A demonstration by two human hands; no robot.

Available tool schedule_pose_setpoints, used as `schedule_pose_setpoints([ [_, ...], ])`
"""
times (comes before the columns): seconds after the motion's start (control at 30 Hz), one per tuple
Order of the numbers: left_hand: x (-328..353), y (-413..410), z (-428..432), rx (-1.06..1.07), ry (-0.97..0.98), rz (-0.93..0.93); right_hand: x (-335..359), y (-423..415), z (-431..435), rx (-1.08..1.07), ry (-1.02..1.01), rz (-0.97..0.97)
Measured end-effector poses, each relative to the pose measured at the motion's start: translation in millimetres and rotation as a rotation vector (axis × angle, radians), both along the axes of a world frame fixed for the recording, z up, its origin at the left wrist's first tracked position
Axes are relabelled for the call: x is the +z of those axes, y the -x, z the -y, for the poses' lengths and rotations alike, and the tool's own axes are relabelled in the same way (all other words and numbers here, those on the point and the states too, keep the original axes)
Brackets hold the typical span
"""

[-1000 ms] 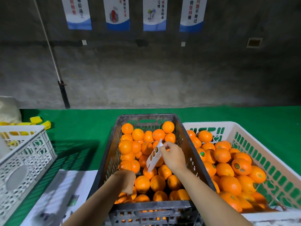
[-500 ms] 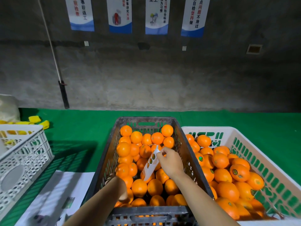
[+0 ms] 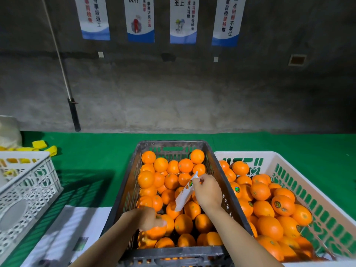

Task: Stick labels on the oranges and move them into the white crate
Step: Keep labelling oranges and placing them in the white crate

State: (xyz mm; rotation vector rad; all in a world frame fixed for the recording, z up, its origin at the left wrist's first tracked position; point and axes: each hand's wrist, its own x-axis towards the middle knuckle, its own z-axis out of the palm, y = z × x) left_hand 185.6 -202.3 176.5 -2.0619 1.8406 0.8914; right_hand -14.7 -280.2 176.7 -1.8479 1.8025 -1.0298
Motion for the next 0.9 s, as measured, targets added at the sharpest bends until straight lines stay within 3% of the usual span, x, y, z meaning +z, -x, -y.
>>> schedule_pose_setpoints([
  [0.07,-7,3,8,0.166,0.148,-0.252,1,1,-2,-0.011,-0.021,-0.025],
  [0.13,-5,7,12,0.303,0.505,-0.386,3,2,-2,0.005,-0.093,0.019],
  [0.2,1,11,13,0.382,0.783,-0.499,8,0,-6,0.109,-0.273,0.235],
  [0.27,2,9,14,0.423,0.938,-0.564,13,-6,-13,0.263,-0.435,0.412],
  [0.4,5,15,14,0.346,1.033,-0.606,22,-15,-22,0.487,-0.607,0.56],
  [0.6,5,25,13,0.321,0.953,-0.855,18,-17,-20,0.593,-0.66,0.643],
  [0.9,8,24,10,0.25,1.058,-0.669,23,-20,-22,0.723,-0.913,0.987],
])
